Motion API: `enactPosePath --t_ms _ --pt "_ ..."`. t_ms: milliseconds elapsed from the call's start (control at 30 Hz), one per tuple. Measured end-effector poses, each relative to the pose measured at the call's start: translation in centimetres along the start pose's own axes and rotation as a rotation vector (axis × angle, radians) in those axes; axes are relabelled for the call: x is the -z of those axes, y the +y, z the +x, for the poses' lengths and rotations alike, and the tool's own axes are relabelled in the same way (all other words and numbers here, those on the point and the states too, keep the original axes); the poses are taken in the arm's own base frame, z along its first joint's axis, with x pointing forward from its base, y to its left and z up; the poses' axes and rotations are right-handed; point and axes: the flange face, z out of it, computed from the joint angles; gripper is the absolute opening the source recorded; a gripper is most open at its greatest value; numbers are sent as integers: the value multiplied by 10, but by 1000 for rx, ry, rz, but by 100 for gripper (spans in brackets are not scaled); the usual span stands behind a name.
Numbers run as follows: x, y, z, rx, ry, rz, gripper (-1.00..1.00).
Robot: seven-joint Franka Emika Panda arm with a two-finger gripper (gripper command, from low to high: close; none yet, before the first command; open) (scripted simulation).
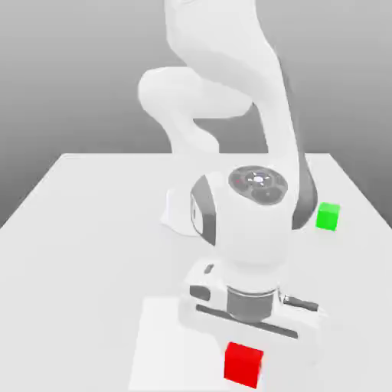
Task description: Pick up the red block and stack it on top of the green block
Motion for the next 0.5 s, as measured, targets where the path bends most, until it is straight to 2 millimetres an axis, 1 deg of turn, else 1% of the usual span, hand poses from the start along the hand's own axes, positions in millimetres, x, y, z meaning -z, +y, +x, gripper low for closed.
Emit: enactPosePath --t_ms 33,67,167,200,233,300,367,433,500 --pt "11 0 -6 14 -2 0 -100" --pt "20 -2 -25 64 -9 5 -100" --pt "42 -1 -98 257 -32 18 -100" --pt "48 3 -126 332 -39 21 -100" --pt "53 9 -160 423 -46 23 -100" --pt "62 26 -218 586 -57 27 -100" --pt "69 50 -265 735 -65 28 -100" --pt "74 74 -298 857 -70 28 -100" --pt "78 99 -325 973 -72 27 -100"
